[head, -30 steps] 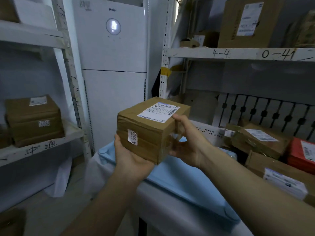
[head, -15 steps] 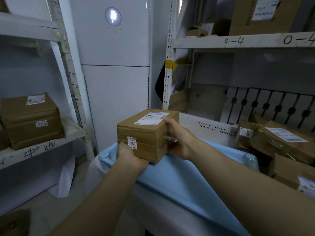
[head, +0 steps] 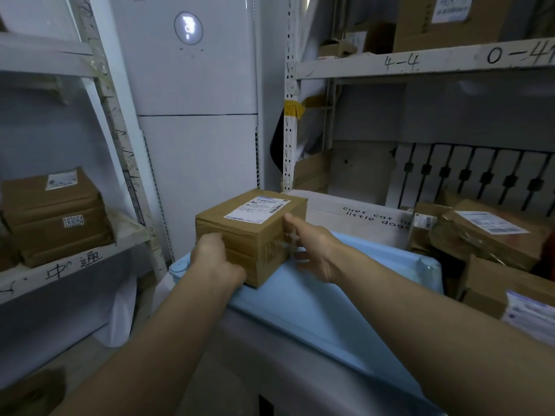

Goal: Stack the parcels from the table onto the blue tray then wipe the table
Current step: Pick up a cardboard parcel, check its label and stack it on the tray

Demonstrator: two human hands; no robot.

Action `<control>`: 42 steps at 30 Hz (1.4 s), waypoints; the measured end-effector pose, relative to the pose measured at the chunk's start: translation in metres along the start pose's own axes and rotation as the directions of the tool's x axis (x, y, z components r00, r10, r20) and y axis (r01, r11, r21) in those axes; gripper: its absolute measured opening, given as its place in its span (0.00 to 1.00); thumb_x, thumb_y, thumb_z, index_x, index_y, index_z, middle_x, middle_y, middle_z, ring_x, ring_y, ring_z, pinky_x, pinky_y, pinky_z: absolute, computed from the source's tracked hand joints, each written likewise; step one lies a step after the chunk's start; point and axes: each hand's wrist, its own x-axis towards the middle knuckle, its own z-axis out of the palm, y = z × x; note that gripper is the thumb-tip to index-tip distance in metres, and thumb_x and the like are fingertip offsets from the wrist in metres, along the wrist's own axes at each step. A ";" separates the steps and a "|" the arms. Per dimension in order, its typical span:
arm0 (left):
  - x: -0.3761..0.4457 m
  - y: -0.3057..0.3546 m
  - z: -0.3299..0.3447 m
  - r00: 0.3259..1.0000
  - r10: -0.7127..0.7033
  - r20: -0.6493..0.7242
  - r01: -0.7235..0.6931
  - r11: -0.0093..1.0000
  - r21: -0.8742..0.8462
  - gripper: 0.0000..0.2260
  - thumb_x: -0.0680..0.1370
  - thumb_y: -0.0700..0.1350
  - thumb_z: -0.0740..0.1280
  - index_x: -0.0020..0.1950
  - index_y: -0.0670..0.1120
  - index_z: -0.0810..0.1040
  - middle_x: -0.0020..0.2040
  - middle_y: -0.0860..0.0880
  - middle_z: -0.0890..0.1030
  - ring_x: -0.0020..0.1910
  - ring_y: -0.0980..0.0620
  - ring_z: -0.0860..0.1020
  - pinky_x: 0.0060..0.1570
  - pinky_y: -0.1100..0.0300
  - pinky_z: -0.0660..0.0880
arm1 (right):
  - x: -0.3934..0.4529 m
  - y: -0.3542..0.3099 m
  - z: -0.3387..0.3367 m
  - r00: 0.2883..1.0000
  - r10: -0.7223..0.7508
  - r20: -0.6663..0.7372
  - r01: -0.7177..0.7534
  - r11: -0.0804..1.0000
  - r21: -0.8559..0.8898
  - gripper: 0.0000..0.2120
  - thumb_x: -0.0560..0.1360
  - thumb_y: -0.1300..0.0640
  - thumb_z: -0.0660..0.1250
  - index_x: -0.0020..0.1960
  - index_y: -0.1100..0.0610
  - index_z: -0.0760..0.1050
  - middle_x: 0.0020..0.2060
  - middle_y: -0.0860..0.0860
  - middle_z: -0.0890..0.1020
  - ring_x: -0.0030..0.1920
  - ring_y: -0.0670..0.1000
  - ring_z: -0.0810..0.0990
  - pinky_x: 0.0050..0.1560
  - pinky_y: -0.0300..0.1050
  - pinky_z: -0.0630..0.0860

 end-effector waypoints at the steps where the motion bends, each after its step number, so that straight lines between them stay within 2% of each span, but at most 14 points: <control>1: -0.006 0.002 0.004 1.000 -0.008 0.016 0.008 1.000 -0.018 0.14 0.80 0.43 0.59 0.60 0.48 0.81 0.55 0.46 0.85 0.49 0.45 0.84 0.53 0.47 0.79 | -0.002 0.001 -0.002 1.000 0.003 -0.012 -0.003 1.000 -0.017 0.18 0.79 0.41 0.63 0.60 0.54 0.76 0.42 0.47 0.79 0.38 0.48 0.74 0.41 0.44 0.68; 4: -0.026 0.000 0.010 0.999 0.002 0.046 -0.002 1.000 -0.007 0.14 0.82 0.46 0.59 0.61 0.49 0.82 0.56 0.45 0.85 0.42 0.46 0.83 0.68 0.40 0.66 | -0.014 0.004 -0.011 1.000 0.002 -0.030 -0.004 0.998 -0.069 0.15 0.79 0.42 0.63 0.54 0.55 0.74 0.41 0.48 0.76 0.47 0.55 0.74 0.51 0.48 0.72; 5: -0.033 -0.002 0.009 0.999 0.013 0.045 -0.013 1.000 0.007 0.14 0.81 0.46 0.59 0.61 0.49 0.82 0.55 0.45 0.85 0.42 0.46 0.82 0.67 0.40 0.66 | -0.021 0.006 -0.014 0.999 -0.003 -0.033 0.000 0.997 -0.077 0.16 0.80 0.43 0.63 0.56 0.55 0.73 0.42 0.48 0.75 0.49 0.56 0.75 0.53 0.49 0.73; 7: -0.043 -0.008 0.008 0.996 0.082 0.041 -0.083 0.996 0.020 0.14 0.80 0.46 0.61 0.60 0.49 0.82 0.52 0.46 0.86 0.43 0.46 0.85 0.49 0.41 0.80 | -0.038 0.009 -0.023 0.999 -0.017 -0.035 0.014 0.996 -0.090 0.16 0.80 0.44 0.63 0.58 0.56 0.73 0.45 0.49 0.76 0.50 0.56 0.76 0.54 0.49 0.75; 9: -0.045 -0.015 0.008 0.986 0.168 0.018 -0.169 0.986 0.017 0.16 0.76 0.50 0.63 0.60 0.49 0.82 0.52 0.47 0.86 0.45 0.46 0.85 0.38 0.43 0.82 | -0.060 0.012 -0.033 0.998 -0.043 -0.043 0.038 0.994 -0.106 0.17 0.80 0.46 0.64 0.62 0.57 0.73 0.48 0.51 0.76 0.51 0.58 0.79 0.55 0.49 0.76; 12: -0.058 -0.035 0.023 0.961 0.278 -0.010 -0.277 0.959 0.052 0.25 0.62 0.56 0.69 0.56 0.48 0.81 0.57 0.48 0.83 0.47 0.46 0.85 0.46 0.42 0.81 | -0.095 0.019 -0.054 0.989 -0.130 -0.068 0.123 0.988 -0.090 0.14 0.80 0.50 0.65 0.60 0.58 0.76 0.48 0.52 0.78 0.48 0.57 0.81 0.53 0.50 0.78; 15: -0.117 -0.071 0.049 0.923 0.364 0.124 -0.382 0.905 0.185 0.13 0.74 0.49 0.66 0.55 0.45 0.79 0.54 0.50 0.80 0.48 0.50 0.80 0.49 0.53 0.79 | -0.137 0.028 -0.083 0.975 -0.204 -0.090 0.202 0.979 -0.041 0.07 0.80 0.54 0.65 0.49 0.58 0.77 0.48 0.56 0.79 0.42 0.55 0.79 0.47 0.50 0.78; 17: -0.147 -0.102 0.061 0.924 0.338 0.177 -0.372 0.901 0.224 0.06 0.77 0.45 0.65 0.52 0.47 0.79 0.56 0.48 0.79 0.49 0.50 0.79 0.47 0.57 0.76 | -0.166 0.036 -0.105 0.966 -0.241 -0.097 0.238 0.970 -0.046 0.07 0.80 0.57 0.65 0.51 0.60 0.78 0.47 0.57 0.81 0.40 0.56 0.80 0.43 0.47 0.79; 21: -0.175 -0.152 0.082 0.911 0.257 0.322 -0.365 0.867 0.340 0.07 0.78 0.42 0.65 0.56 0.46 0.76 0.62 0.46 0.76 0.59 0.48 0.74 0.64 0.52 0.71 | -0.216 0.055 -0.151 0.940 -0.286 -0.185 0.282 0.958 -0.047 0.06 0.80 0.60 0.65 0.49 0.61 0.79 0.39 0.56 0.82 0.32 0.54 0.78 0.35 0.44 0.76; 28: -0.215 -0.214 0.110 0.863 0.047 0.503 -0.325 0.813 0.483 0.06 0.79 0.40 0.63 0.44 0.48 0.77 0.42 0.52 0.83 0.39 0.59 0.78 0.45 0.64 0.74 | -0.267 0.091 -0.239 0.811 -0.240 -0.533 0.250 0.967 -0.054 0.09 0.78 0.65 0.64 0.41 0.64 0.79 0.27 0.52 0.77 0.24 0.49 0.70 0.25 0.39 0.66; 32: -0.232 -0.241 0.116 0.828 -0.026 0.561 -0.353 0.752 0.557 0.08 0.80 0.40 0.63 0.46 0.50 0.78 0.44 0.54 0.80 0.43 0.60 0.75 0.52 0.60 0.72 | -0.273 0.113 -0.285 0.660 -0.216 -0.719 0.211 0.973 -0.099 0.09 0.77 0.64 0.64 0.46 0.71 0.78 0.32 0.51 0.77 0.31 0.49 0.71 0.35 0.43 0.68; 37: -0.232 -0.257 0.115 0.827 -0.093 0.554 -0.333 0.714 0.616 0.12 0.79 0.41 0.64 0.60 0.51 0.79 0.53 0.53 0.81 0.44 0.57 0.75 0.50 0.60 0.70 | -0.269 0.132 -0.315 0.663 -0.136 -0.736 0.040 0.988 -0.147 0.11 0.77 0.60 0.67 0.58 0.60 0.80 0.50 0.51 0.81 0.49 0.50 0.78 0.51 0.44 0.73; 40: -0.231 -0.268 0.112 0.820 -0.222 0.528 -0.250 0.690 0.679 0.16 0.78 0.42 0.66 0.66 0.50 0.75 0.50 0.48 0.77 0.51 0.49 0.79 0.56 0.55 0.75 | -0.273 0.136 -0.323 0.597 -0.316 -0.738 -0.003 0.919 -0.395 0.14 0.76 0.61 0.67 0.61 0.58 0.79 0.54 0.54 0.80 0.54 0.54 0.78 0.56 0.46 0.73; 42: -0.234 -0.278 0.113 0.807 -0.300 0.509 -0.206 0.664 0.719 0.10 0.78 0.41 0.67 0.60 0.45 0.77 0.48 0.45 0.77 0.53 0.44 0.79 0.60 0.51 0.76 | -0.281 0.135 -0.336 0.558 -0.466 -0.687 -0.164 0.749 -0.642 0.18 0.74 0.60 0.67 0.63 0.57 0.77 0.57 0.56 0.77 0.59 0.57 0.74 0.58 0.48 0.69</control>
